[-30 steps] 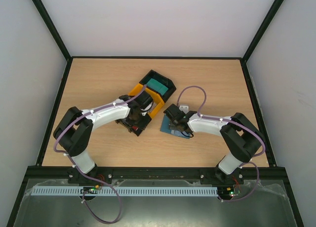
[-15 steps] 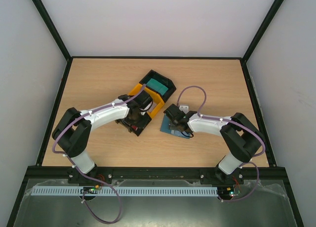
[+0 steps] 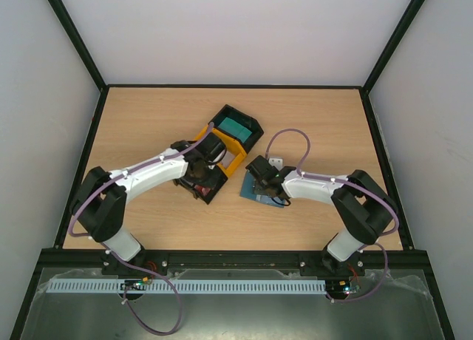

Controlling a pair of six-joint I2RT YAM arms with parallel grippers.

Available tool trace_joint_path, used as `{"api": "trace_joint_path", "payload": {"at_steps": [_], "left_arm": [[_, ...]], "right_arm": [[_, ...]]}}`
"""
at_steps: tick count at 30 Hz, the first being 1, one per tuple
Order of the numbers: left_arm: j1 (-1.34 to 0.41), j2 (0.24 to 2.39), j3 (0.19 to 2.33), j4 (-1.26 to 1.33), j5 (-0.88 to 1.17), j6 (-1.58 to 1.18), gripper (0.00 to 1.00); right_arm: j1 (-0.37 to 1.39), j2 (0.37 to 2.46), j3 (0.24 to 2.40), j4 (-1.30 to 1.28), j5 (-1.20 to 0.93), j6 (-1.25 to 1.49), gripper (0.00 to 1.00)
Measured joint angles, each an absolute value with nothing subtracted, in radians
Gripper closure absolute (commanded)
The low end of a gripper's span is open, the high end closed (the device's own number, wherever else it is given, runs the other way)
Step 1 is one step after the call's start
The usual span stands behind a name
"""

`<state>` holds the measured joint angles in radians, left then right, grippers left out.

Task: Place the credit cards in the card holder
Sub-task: Pick up the credit card from the storage box.

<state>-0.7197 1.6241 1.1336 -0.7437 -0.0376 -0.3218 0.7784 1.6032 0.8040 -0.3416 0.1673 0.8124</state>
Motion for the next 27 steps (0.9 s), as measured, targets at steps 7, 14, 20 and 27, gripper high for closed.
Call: {"api": "trace_joint_path", "payload": {"at_steps": [7,14,20,27], "left_arm": [[-0.687,1.560,1.134,-0.751,-0.041,-0.326,0.98],[-0.597,1.476,1.131,-0.740,-0.009,-0.347,0.98],[-0.477,1.350,1.110,-0.677,0.123,-0.371,0.98],[-0.398,1.217,1.110,-0.564,0.418,-0.417,0.97]], "right_arm": [[0.778,1.572,0.818,-0.417,0.162,0.815,0.22],[0.776,1.481,0.915,-0.450,0.130,0.791,0.17],[0.775,1.415,0.927,-0.261,-0.138,0.765,0.16],[0.775,1.409,0.931,0.042,-0.452,0.850,0.16]]}}
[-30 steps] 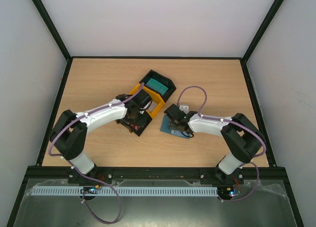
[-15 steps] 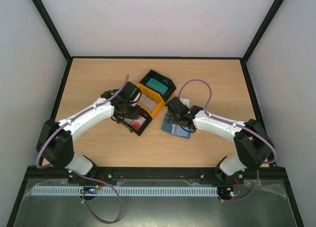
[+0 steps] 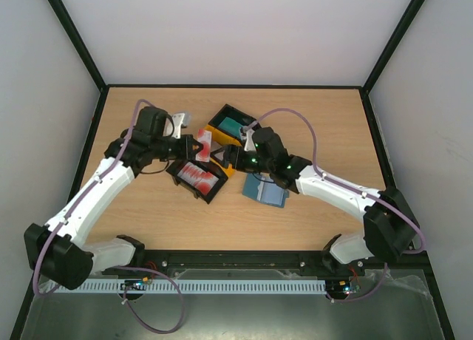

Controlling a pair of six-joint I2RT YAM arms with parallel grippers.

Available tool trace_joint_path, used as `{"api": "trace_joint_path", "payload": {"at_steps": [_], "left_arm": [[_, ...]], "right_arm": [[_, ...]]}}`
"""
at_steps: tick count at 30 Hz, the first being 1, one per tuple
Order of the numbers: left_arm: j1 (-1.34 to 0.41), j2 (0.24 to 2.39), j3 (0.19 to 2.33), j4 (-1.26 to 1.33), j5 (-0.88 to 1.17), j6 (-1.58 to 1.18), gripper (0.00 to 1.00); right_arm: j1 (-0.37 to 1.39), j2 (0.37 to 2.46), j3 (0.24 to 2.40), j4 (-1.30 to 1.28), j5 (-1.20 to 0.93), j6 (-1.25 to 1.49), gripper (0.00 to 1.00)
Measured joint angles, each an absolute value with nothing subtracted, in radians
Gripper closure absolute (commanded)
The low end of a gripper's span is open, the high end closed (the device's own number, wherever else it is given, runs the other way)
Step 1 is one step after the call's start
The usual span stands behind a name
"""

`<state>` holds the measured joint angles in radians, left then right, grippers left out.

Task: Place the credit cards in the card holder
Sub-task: Pick up the credit card from the storage box.

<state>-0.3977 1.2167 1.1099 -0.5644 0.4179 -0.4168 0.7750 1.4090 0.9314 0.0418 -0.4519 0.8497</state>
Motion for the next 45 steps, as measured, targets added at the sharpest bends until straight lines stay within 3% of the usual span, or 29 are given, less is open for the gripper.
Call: {"api": "trace_joint_path", "payload": {"at_steps": [3,15,19,21,28,45], "left_arm": [[-0.376,1.191,1.111,-0.532,0.539,-0.425,0.97],[-0.300,1.131,1.114,-0.404,0.896,-0.519,0.93],[-0.300,1.118,1.114,-0.366,0.952,-0.552,0.89],[-0.299,1.118,1.114,-0.361,0.964,-0.570,0.84],[-0.275,1.116,1.110,-0.348,0.981,-0.603,0.68],[-0.270,1.097,1.031,-0.342,0.994,-0.587,0.70]], "right_arm": [[0.768,1.415,0.965,0.117,-0.530,0.890,0.19],[0.728,1.421,1.004,0.446,-0.733,1.076,0.59],[0.728,1.422,1.005,0.495,-0.764,1.102,0.89],[0.728,1.422,1.006,0.518,-0.773,1.115,0.97],[0.702,1.419,1.003,0.538,-0.769,1.139,0.98],[0.654,1.415,0.984,0.636,-0.782,1.255,0.98]]}}
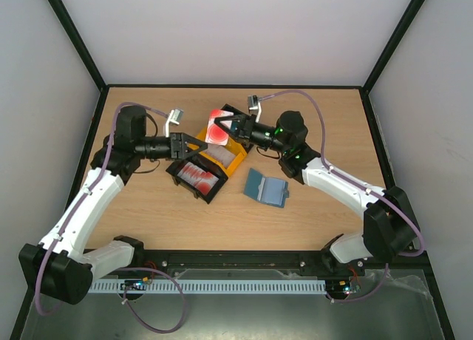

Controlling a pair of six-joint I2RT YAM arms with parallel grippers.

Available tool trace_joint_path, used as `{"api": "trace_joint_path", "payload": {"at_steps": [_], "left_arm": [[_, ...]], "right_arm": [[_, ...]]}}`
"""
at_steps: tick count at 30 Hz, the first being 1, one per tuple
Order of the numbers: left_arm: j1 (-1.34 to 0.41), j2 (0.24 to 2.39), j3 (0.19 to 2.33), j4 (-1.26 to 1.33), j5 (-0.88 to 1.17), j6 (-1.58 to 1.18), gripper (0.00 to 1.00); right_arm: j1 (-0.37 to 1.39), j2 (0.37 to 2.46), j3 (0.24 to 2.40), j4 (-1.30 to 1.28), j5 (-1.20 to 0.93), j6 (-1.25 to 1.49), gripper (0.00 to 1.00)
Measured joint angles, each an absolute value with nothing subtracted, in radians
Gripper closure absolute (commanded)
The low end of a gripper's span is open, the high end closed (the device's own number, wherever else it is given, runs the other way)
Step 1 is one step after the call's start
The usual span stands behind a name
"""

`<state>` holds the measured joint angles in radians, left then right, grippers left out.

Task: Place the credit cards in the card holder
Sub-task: Pick up the credit card from the storage box.

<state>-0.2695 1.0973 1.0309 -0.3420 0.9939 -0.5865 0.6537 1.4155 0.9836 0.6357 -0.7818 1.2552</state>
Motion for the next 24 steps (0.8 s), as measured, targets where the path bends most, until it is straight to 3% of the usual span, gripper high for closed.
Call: {"api": "trace_joint_path", "payload": {"at_steps": [9,16,24], "left_arm": [[-0.270,1.132,1.029,-0.328,0.995,-0.617,0.67],[-0.270,1.118,1.005,-0.333,1.024,-0.571,0.52],[-0.276,1.084,0.986,-0.372,1.042,-0.522,0.51]], "right_arm": [[0.668,1.415,0.984,0.660,-0.833,1.261,0.98],[0.673,1.415,0.984,0.618,-0.826,1.238,0.98],[0.674,1.415,0.984,0.572,-0.786,1.241,0.98]]}}
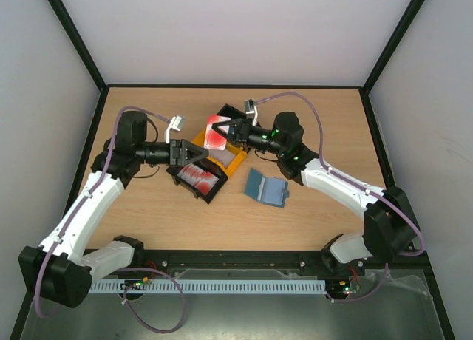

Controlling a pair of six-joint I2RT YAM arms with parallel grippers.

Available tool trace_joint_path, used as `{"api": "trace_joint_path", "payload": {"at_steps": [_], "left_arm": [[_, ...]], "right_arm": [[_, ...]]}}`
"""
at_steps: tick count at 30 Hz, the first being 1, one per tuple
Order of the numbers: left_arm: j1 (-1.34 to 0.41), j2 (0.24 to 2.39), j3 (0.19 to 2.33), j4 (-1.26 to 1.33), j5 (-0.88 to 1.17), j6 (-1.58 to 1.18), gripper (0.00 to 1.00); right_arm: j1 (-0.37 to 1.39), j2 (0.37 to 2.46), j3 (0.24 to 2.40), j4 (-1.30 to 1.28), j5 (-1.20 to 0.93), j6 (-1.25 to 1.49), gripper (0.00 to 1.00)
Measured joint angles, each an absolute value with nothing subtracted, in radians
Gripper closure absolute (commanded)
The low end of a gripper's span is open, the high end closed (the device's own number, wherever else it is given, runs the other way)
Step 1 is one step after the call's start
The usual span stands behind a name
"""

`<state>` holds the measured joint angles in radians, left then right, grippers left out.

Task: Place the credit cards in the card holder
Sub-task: Pick up the credit card from the storage box.

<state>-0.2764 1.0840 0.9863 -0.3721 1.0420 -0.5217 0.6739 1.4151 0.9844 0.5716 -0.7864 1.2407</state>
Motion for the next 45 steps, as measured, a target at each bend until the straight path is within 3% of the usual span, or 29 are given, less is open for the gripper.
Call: {"api": "trace_joint_path", "payload": {"at_steps": [3,9,15,38,45], "left_arm": [[-0.276,1.065,0.986,-0.354,1.052,-0.524,0.53],[-0.277,1.060,0.986,-0.332,1.045,-0.540,0.70],[-0.277,1.085,0.982,-0.325,1.029,-0.565,0.76],[-0.267,1.121,0.930,-0.060,1.085,-0.931,0.65],[-0.265,1.128,0.925,0.001,1.099,-0.986,0.95]], "right_arm": [[0.674,1.415,0.984,0.559,-0.780,1.241,0.98],[0.674,1.414,0.984,0.555,-0.779,1.244,0.98],[0.674,1.413,0.984,0.558,-0.786,1.269,0.98],[0.687,1.406,0.984,0.560,-0.815,1.261,0.98],[0.692,1.406,0.984,0.544,-0.809,1.248,0.91]]}}
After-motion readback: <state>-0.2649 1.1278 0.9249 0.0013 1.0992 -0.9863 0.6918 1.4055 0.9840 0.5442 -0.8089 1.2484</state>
